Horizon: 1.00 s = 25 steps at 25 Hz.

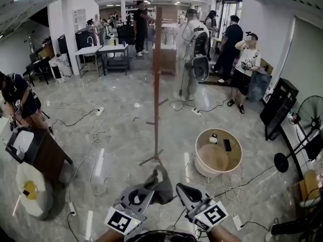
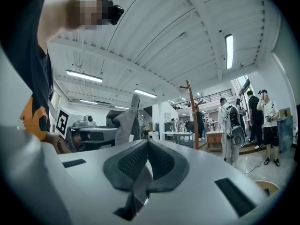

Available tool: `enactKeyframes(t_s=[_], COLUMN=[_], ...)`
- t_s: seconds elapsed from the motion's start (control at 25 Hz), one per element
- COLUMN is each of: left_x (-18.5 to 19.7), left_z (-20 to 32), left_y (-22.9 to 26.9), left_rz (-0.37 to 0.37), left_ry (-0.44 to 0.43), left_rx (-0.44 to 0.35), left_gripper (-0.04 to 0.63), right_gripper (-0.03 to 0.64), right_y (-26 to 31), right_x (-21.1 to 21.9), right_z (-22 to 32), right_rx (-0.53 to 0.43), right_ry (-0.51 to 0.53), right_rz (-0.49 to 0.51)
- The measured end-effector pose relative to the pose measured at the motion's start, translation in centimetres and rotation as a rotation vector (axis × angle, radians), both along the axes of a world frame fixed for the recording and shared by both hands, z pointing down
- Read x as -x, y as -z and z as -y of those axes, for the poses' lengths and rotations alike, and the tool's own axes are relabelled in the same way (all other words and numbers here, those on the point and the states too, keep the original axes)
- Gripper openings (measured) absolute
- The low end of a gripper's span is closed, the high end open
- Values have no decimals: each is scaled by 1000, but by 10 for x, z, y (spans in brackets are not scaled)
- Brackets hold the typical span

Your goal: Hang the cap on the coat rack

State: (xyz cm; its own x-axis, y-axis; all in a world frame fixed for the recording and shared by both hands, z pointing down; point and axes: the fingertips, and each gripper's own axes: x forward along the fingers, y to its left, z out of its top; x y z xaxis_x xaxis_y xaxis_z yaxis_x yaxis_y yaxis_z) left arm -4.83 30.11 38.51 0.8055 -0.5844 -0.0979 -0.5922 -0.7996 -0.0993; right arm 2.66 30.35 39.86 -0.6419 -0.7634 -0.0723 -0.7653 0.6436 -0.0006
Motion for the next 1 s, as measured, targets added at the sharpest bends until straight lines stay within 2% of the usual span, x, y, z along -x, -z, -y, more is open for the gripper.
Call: enactKeyframes(t_s=[0.48, 0.76, 1.0], left_x=[-31, -45, -46], left_z=[8, 37, 70], left_y=[-7, -1, -8], left_rz=[-11, -30, -15], left_ry=[66, 113, 109], left_rx=[41, 24, 39], left_gripper=[30, 30, 30], right_gripper=[18, 21, 23], right_y=[-3, 0, -9], right_x=[-40, -58, -50], right_z=[0, 29, 65], right_rx=[-7, 10, 29], right_ry=[28, 55, 75], right_rz=[-5, -8, 0])
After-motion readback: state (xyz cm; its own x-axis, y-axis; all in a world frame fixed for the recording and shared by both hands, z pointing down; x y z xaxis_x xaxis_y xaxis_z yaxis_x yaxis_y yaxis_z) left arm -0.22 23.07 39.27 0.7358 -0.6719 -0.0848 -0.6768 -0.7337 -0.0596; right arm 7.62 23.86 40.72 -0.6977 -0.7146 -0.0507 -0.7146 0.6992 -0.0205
